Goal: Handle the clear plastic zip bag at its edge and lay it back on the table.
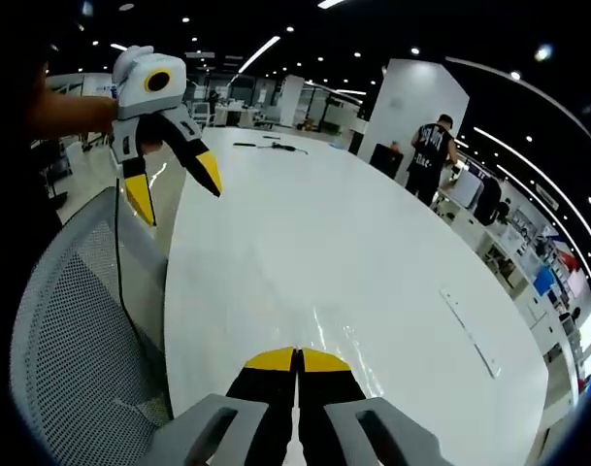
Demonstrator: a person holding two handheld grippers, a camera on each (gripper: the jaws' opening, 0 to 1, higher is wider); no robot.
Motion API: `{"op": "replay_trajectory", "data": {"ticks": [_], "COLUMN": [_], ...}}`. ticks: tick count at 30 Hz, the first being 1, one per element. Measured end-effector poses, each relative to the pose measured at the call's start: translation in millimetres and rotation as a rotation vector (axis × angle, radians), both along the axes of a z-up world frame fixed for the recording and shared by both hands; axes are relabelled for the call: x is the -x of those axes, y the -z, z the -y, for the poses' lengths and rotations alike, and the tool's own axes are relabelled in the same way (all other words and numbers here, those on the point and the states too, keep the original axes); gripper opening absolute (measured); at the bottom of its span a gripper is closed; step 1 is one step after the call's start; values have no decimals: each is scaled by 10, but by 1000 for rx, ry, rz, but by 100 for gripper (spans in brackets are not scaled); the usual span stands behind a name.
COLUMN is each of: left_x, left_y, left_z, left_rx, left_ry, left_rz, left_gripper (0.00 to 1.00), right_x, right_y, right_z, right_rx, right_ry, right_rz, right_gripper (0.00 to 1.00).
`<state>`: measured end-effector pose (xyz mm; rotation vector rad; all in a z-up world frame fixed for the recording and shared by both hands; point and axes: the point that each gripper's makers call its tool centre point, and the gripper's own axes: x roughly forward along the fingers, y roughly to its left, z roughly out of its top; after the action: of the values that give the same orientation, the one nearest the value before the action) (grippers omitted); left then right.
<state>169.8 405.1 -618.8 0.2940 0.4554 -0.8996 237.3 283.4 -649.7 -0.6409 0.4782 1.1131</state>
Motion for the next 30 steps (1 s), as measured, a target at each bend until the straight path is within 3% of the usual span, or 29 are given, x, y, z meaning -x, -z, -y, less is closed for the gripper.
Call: {"op": "replay_trajectory", "data": {"ticks": [6,23,25,26,30], "left_x": [10,76,107,199,243], "left_y": [257,436,425,346,366], "left_z": [-207,-441,-408,-267,-212], "left_rx": [9,38,40,40,49], "left_ry": [-20,-82,-88,-88,-86], "left_rz": [-16,-33,-31,-29,-28], "left_gripper": [40,39,40,40,42], "right_x": [3,11,13,7,-13], "right_y": [-15,154,182,195,260], "right_z": [33,0,-13,-13,-19], "right_rx": [-6,23,24,25,26], "right_ry": [10,-5,-5,-3,-1], "right_rz": [8,18,26,29,46], "right_gripper": [0,0,0,0,0]}}
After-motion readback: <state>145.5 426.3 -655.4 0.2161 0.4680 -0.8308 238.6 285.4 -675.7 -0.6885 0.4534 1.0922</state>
